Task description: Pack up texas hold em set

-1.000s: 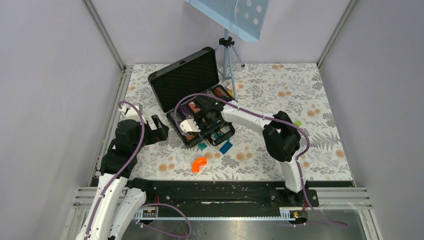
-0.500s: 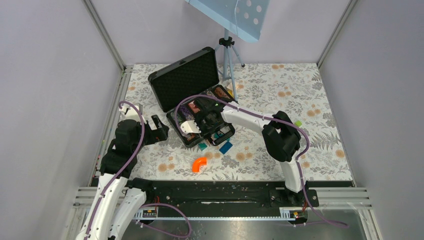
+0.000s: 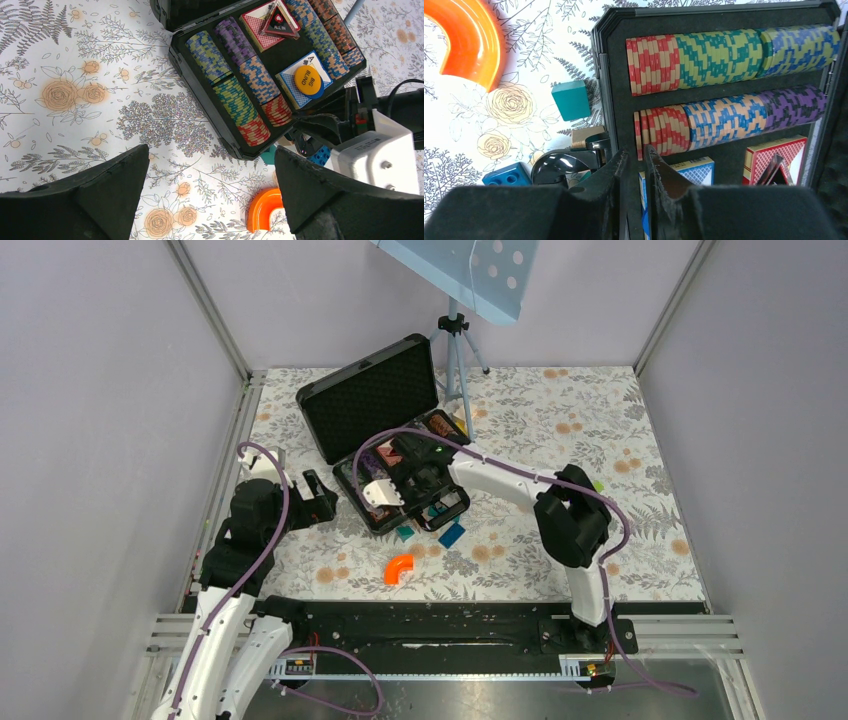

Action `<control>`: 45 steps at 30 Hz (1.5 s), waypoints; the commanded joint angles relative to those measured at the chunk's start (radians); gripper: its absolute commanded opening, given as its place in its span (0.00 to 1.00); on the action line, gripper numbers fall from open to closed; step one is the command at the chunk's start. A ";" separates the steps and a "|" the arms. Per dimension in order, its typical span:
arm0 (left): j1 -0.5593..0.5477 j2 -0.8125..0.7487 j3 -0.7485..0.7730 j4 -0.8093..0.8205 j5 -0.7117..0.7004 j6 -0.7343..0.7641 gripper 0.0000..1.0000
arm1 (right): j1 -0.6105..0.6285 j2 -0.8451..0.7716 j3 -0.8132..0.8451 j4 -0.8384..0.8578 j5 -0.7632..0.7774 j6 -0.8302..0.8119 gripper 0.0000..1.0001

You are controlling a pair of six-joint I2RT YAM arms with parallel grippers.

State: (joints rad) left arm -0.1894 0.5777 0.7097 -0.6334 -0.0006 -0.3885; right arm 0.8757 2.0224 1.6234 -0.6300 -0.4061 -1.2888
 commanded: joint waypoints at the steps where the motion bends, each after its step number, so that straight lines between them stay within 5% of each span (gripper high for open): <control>1: -0.002 -0.002 0.004 0.043 -0.004 0.012 0.95 | 0.009 -0.069 -0.007 0.001 -0.028 0.010 0.24; 8: -0.003 -0.004 0.004 0.043 -0.004 0.013 0.95 | 0.009 -0.133 -0.046 0.070 -0.050 0.089 0.23; 9: -0.004 -0.005 0.004 0.043 -0.004 0.011 0.95 | 0.009 -0.215 -0.162 0.289 -0.062 0.246 0.24; 15: -0.003 -0.004 0.004 0.043 -0.004 0.010 0.95 | 0.010 -0.397 -0.427 0.805 0.083 0.667 0.35; 21: -0.003 0.002 0.006 0.039 -0.009 0.010 0.95 | 0.009 -0.604 -0.636 0.969 0.220 1.040 0.49; 26: -0.001 0.004 0.021 0.028 -0.070 0.006 0.95 | 0.008 -0.786 -0.849 1.127 0.365 1.551 0.73; 29: -0.003 0.034 0.064 0.020 -0.090 0.004 0.95 | 0.008 -0.862 -0.910 1.065 0.399 1.709 0.82; 32: -0.002 0.090 0.141 0.019 -0.099 -0.006 0.95 | 0.007 -0.926 -0.865 0.813 0.465 1.845 0.86; 38: -0.003 0.241 0.329 0.058 -0.104 -0.043 0.94 | 0.005 -0.999 -0.765 0.455 0.337 2.007 0.91; 45: 0.005 0.435 0.540 0.087 -0.157 -0.036 0.94 | 0.003 -1.184 -0.889 0.259 0.609 2.069 0.94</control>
State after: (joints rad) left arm -0.1894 0.9405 1.1393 -0.6117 -0.1062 -0.4221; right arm 0.8772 0.9253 0.7593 -0.1513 0.0166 0.7048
